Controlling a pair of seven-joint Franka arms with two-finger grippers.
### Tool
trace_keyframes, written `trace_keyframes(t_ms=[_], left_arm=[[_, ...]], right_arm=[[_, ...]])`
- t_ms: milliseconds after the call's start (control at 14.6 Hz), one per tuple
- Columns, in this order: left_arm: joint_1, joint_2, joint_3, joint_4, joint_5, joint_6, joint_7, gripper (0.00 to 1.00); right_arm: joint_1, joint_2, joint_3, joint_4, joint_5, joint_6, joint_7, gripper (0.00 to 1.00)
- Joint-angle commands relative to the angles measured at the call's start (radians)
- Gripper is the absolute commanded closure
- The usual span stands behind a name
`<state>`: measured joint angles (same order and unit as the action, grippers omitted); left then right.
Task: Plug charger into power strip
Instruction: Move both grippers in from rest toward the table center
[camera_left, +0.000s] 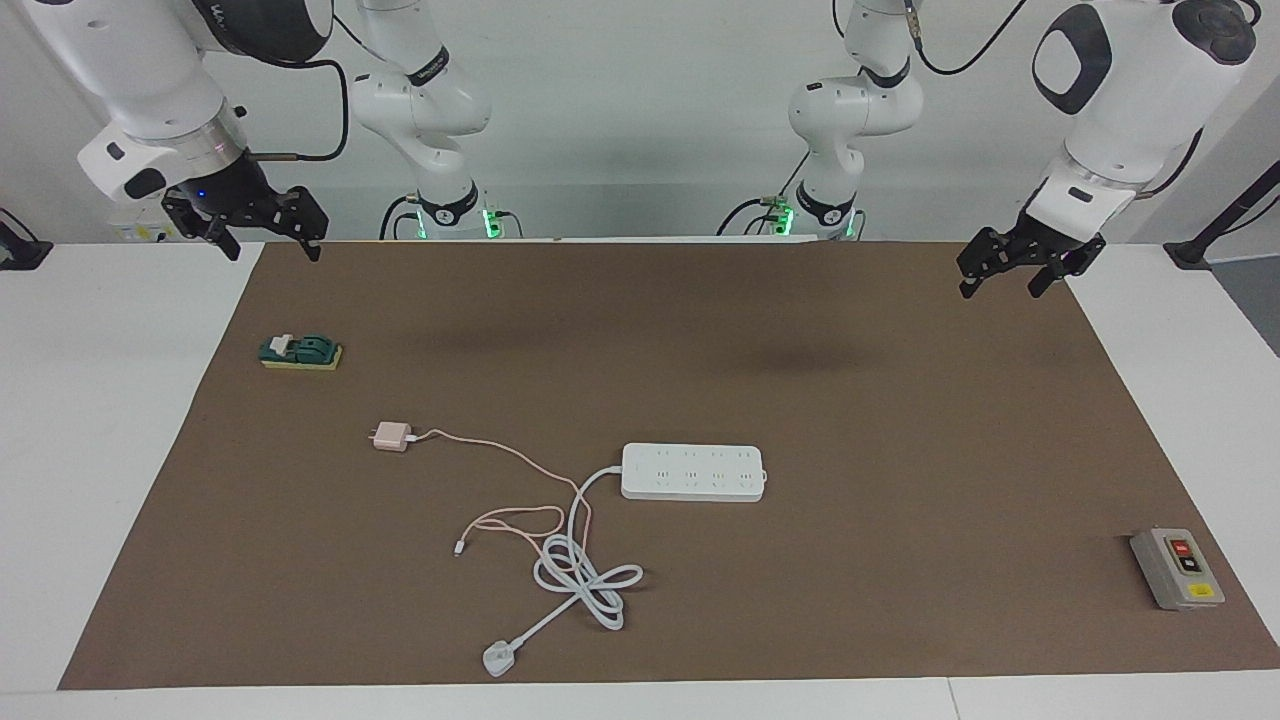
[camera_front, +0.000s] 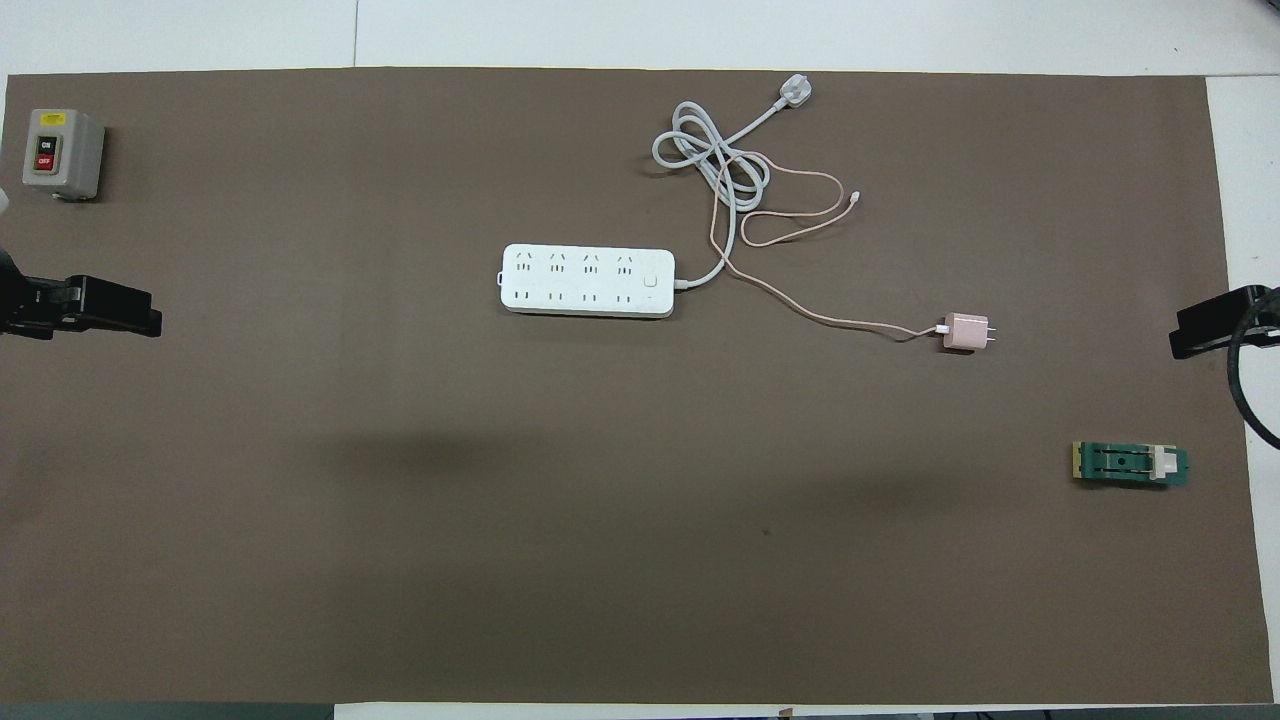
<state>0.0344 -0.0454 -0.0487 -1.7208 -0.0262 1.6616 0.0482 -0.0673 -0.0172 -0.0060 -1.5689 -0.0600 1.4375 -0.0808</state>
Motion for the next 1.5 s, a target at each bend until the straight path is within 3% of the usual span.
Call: trace_keyframes(t_ms=[0,684,889,1163,1436], left_arm=[[0.004,-0.025,0.003,-0.022,-0.008,-0.005,-0.001,0.0],[0.009,-0.044,0.007,-0.003,-0.003,0.01,0.018,0.0],[0.015,-0.047,0.01,-0.006,-0.009,0.015,0.108,0.0],[0.027,-0.062,0.01,-0.061,-0.193,0.079,0.105,0.0],[0.016,-0.097,0.007,-0.187,-0.407,0.222,0.101,0.0]], right_arm=[[0.0,0.009,-0.002,0.018,0.002,-0.019,-0.019,0.0],[-0.005,-0.023,-0.002,0.0,0.002,-0.009,-0.017,0.0],[-0.012,-0.023,-0.005,0.0,0.002,-0.006,-0.025,0.0],[-0.014,-0.024,-0.009,-0.011,0.005,0.003,-0.015,0.0],[-0.016,-0.024,-0.014,-0.049,0.061,0.0,0.253,0.0]])
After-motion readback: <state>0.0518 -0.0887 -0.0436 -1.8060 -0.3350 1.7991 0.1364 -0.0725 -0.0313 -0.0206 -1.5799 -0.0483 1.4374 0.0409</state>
